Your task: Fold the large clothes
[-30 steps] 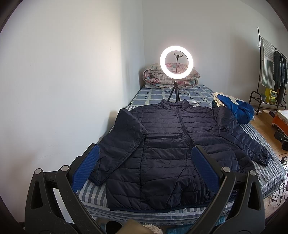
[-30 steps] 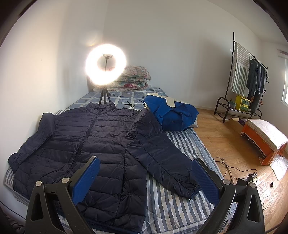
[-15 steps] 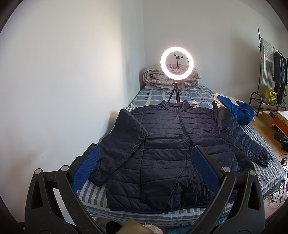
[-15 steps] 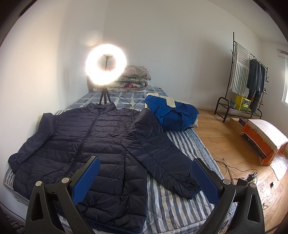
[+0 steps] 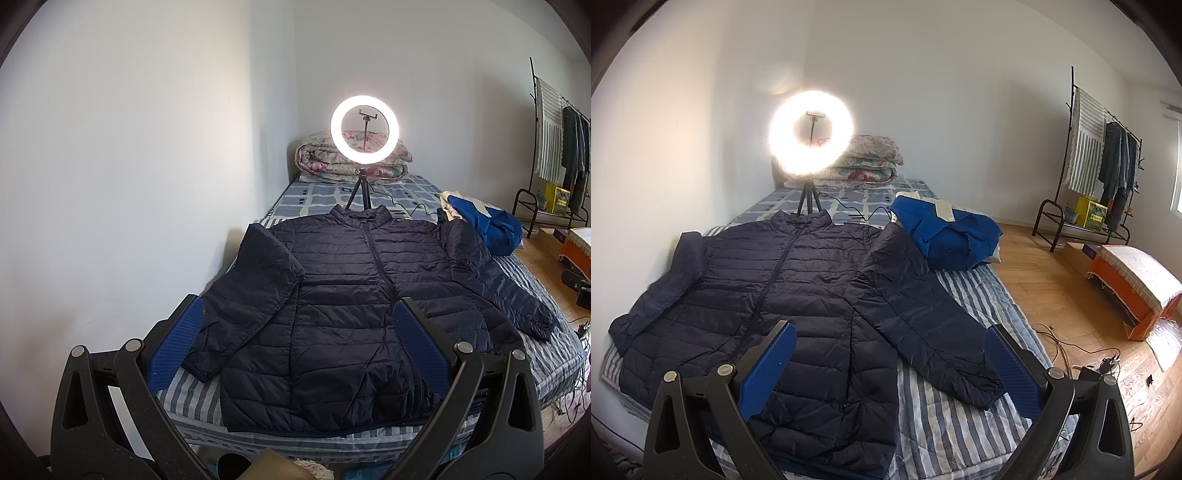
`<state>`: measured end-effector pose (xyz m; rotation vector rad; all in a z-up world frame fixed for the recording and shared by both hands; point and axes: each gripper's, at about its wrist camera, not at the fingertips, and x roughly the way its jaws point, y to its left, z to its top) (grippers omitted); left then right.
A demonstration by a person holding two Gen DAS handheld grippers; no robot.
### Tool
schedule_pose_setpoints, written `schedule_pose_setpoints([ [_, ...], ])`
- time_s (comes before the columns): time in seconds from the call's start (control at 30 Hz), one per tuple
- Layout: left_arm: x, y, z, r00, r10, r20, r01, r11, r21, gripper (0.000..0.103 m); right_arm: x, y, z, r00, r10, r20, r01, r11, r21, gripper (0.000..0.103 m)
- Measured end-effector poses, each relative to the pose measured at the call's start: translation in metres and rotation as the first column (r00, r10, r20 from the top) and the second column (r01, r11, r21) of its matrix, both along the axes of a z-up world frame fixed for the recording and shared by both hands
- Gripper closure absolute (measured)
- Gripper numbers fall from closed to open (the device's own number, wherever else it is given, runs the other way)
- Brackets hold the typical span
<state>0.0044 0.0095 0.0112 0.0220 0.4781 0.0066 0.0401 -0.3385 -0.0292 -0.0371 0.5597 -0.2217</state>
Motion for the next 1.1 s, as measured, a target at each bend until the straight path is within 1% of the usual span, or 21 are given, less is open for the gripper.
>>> schedule_pose_setpoints([
  [0.27, 0.002, 0.007, 0.001, 1.0, 0.009, 0.002, -0.009, 1.0, 0.005, 0.0, 0.007, 0.018, 0.001, 1.0, 0.022, -0.003, -0.022, 1.0, 0.001, 0.0],
  [0.53, -0.003, 0.018, -0.006, 1.0, 0.026, 0.0, -0.026, 1.0, 0.016, 0.0, 0.014, 0.032, 0.001, 0.998, 0.06, -0.003, -0.06, 0.998, 0.003, 0.0],
  [0.9, -0.011, 0.032, -0.015, 0.999, 0.051, 0.002, -0.051, 0.998, 0.027, 0.0, 0.033, 0.067, 0.001, 0.994, 0.112, -0.007, -0.112, 0.994, -0.011, 0.0],
  [1.1, -0.011, 0.042, -0.021, 0.998, 0.058, -0.007, -0.057, 0.998, 0.014, 0.0, 0.046, 0.088, 0.001, 0.989, 0.149, -0.003, -0.149, 0.989, -0.024, 0.0],
])
